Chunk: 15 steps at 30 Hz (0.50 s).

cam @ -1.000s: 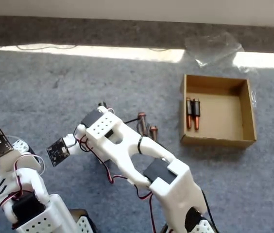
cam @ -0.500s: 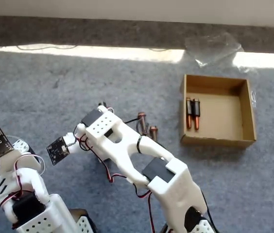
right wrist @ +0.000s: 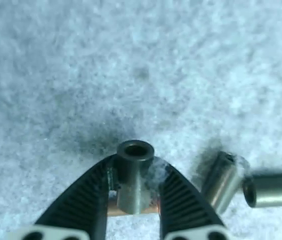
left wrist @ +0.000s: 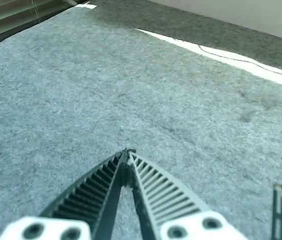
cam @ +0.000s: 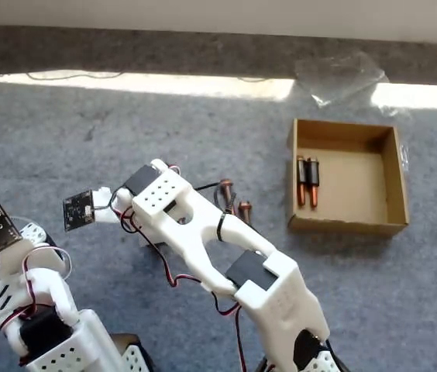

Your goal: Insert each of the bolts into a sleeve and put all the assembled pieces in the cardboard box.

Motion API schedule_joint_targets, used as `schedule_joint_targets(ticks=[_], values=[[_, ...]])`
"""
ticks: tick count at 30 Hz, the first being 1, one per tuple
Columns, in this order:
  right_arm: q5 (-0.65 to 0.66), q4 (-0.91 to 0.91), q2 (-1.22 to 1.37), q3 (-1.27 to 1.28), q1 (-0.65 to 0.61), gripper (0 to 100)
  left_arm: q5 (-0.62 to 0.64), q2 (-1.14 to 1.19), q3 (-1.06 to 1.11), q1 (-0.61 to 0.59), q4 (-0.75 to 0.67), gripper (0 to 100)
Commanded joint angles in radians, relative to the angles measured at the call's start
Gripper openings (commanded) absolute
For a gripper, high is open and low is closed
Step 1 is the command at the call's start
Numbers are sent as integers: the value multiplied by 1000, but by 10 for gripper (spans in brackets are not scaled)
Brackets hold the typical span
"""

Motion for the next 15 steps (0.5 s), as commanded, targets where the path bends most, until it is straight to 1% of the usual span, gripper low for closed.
schedule_joint_targets(ticks=[1,6,9,12,15], values=[[-34,5,-107,-54,48,4,-5,-7,-5,-7,-2,6],[-34,5,-186,-54,104,4,-5,-7,-2,-5,-2,6],[-37,5,-242,-54,165,4,-5,-7,15,-4,-2,6],[-106,4,-285,-54,222,4,-3,-7,16,-2,-2,6],[-164,7,-315,-54,268,4,-3,-7,16,50,3,6]])
